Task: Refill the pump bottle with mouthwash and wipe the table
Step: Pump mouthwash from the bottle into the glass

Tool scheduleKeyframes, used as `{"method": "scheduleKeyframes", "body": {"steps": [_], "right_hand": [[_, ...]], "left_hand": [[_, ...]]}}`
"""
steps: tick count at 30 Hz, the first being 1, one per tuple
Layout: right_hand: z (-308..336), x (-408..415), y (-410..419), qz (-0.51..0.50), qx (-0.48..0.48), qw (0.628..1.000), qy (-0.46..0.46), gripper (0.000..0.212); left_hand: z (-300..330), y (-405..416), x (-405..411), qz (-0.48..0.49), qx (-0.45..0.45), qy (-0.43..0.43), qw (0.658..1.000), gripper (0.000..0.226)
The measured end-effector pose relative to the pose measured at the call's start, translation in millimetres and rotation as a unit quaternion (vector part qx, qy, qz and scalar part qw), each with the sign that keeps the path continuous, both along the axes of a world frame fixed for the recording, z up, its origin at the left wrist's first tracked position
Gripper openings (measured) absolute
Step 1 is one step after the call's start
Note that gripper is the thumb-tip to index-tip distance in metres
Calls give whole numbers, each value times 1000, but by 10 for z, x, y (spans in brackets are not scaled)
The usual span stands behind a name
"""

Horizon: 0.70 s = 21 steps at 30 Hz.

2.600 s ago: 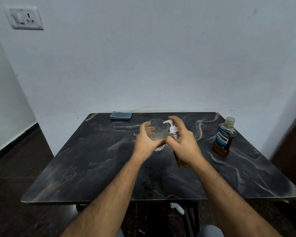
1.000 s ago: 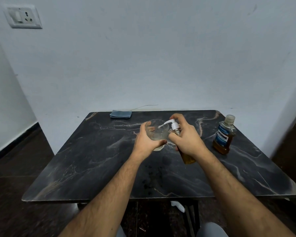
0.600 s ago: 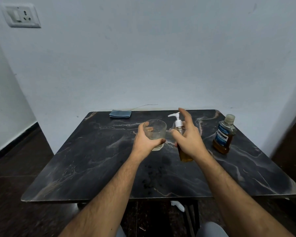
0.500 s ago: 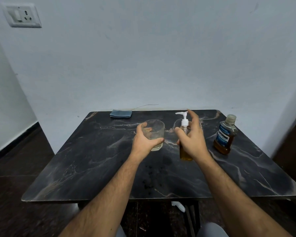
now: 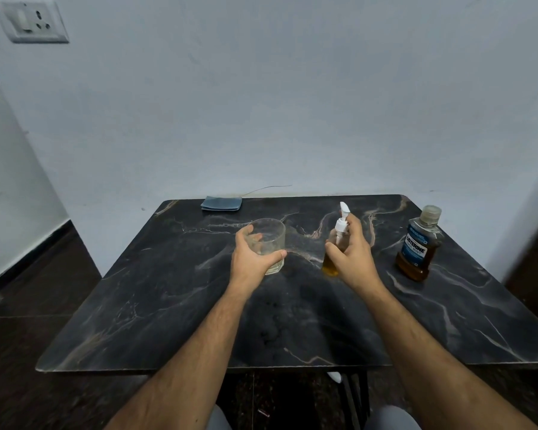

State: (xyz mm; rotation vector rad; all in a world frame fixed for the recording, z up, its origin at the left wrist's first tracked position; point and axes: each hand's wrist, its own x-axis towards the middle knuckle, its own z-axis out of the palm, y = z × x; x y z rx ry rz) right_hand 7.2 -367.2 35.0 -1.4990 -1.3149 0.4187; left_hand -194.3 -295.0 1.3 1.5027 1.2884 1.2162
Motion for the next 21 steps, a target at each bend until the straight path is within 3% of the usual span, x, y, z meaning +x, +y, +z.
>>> {"method": "scheduleKeyframes", "body": {"steps": [21], "right_hand": [[-348, 99, 329, -3, -53, 998, -42, 62]], "left_hand": [[-211, 137, 4, 12, 10, 2, 1000, 99]]}}
